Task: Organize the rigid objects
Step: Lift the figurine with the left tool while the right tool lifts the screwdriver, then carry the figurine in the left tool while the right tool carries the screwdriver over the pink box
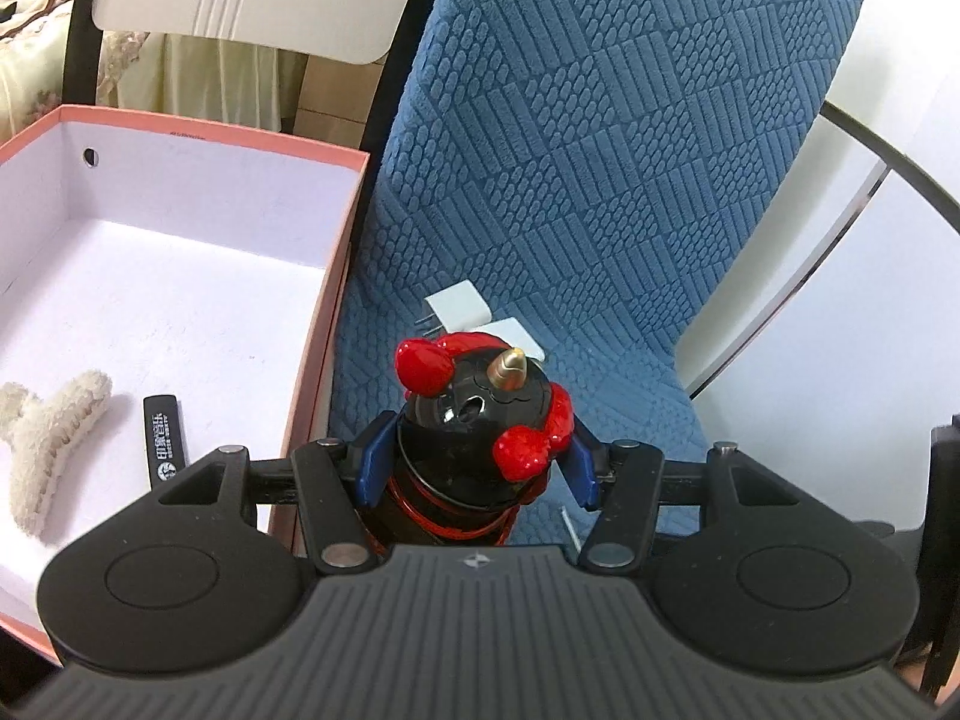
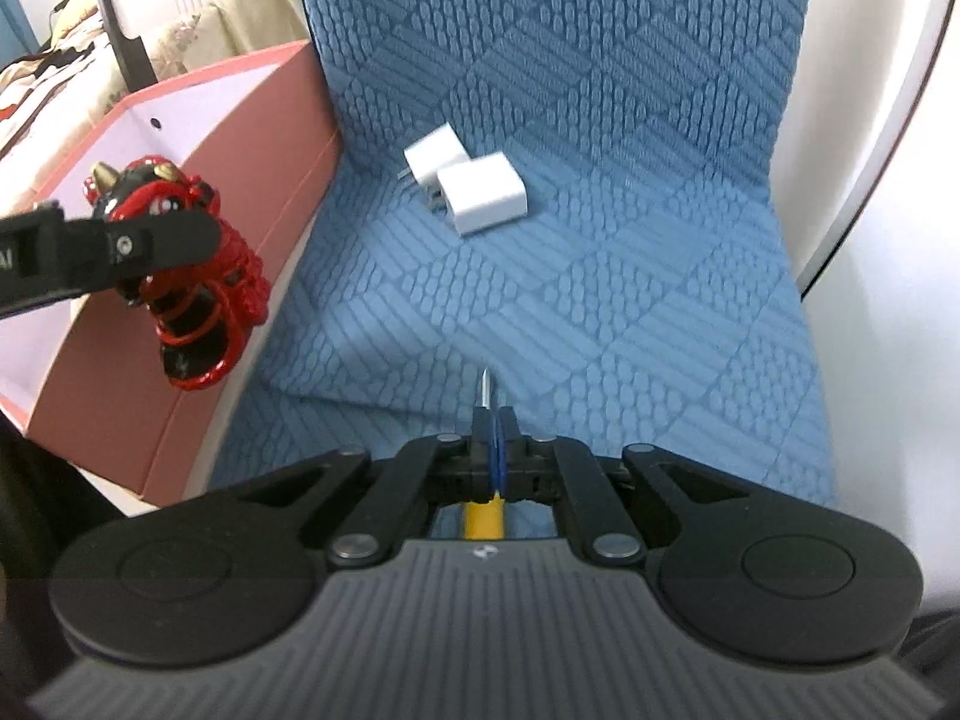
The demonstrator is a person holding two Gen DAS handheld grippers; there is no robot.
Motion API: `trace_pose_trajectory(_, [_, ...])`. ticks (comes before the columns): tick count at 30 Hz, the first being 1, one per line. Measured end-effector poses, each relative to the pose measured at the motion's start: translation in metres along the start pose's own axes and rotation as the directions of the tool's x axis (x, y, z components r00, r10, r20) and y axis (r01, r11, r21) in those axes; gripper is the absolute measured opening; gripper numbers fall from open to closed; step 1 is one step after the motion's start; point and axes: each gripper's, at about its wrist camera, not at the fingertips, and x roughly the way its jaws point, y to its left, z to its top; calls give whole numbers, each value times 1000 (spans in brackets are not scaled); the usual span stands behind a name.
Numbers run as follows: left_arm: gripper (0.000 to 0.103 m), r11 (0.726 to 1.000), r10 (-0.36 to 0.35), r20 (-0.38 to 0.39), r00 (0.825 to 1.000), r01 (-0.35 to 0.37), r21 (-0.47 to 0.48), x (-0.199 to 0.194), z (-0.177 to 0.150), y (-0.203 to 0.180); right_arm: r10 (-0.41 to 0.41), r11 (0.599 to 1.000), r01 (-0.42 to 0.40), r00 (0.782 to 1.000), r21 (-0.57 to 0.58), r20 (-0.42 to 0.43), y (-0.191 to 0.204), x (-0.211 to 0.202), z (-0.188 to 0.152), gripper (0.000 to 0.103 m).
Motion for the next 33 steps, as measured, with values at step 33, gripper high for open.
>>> trace_pose_trajectory(33, [62, 1000, 22, -35, 999, -21, 23, 1, 3, -3, -23, 997, 21, 999, -70, -36, 9, 10, -9, 22])
